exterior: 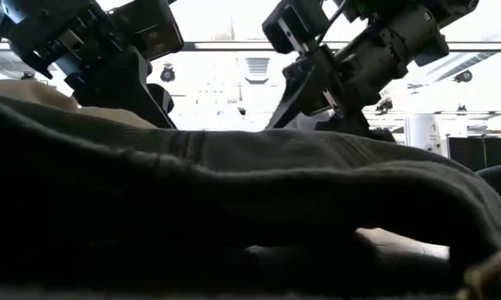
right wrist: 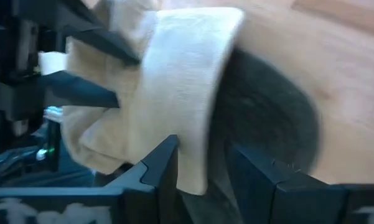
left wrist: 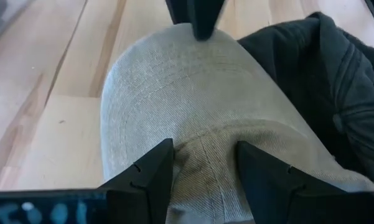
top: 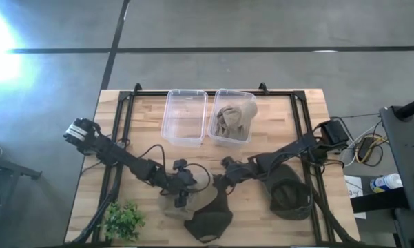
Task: Pick & Place hat
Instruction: Put the brown cap into the right transparent bin
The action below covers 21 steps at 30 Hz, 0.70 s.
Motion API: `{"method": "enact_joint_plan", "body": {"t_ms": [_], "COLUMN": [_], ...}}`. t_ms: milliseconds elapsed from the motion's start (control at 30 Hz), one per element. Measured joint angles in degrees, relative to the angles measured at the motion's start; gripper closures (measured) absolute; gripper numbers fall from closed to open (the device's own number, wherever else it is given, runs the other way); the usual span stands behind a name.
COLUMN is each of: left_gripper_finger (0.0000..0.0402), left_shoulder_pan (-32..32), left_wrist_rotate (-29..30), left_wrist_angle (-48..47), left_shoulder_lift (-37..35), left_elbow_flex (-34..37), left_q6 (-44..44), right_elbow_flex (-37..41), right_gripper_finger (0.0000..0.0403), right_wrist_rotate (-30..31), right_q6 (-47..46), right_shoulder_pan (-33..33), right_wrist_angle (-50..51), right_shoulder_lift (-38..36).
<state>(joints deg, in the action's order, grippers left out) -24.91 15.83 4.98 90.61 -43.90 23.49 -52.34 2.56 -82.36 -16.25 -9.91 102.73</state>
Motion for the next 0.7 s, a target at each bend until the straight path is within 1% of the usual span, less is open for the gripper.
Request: {"method": "enact_joint_plan", "body": {"t_ms": [167,433,533,633,700], "left_gripper_finger": [0.023,0.023,0.023,0.023,0.023], "left_shoulder_pan": [1.0,1.7,1.8,1.9,1.9], "left_wrist_rotate": [0.0,0.3,0.8,2.2,3.1], "left_wrist_angle": [0.2,1.1,1.1,1.3,-0.4], "left_shoulder_lift": [0.0,0.0,-0.2,-0.9,-1.6], "left_elbow_flex": [0.0,-0.5,-2.2,-4.3,-6.0], "left_q6": [-0.2,-1.1,-1.3,-3.1,-4.6], "right_elbow_flex": [-0.3,-1.7,-1.8,-1.8,-1.8], "right_gripper_finger": [0.0275,0.0279,0.0303,0.035,0.0381], "right_wrist_rotate": [-0.4,-2.8,-3.9,-4.1,-4.1], "right_q6": [2.2,6.8,7.9,8.5,9.4], "right_shoulder_pan": [0.6,1.5,1.5,1.5,1.5], "right_wrist_angle": [-3.8,-3.9,-4.3,-4.6,-4.7], "right_shoulder_lift": [0.1,0.0,0.0,-0.3,-1.0]}}
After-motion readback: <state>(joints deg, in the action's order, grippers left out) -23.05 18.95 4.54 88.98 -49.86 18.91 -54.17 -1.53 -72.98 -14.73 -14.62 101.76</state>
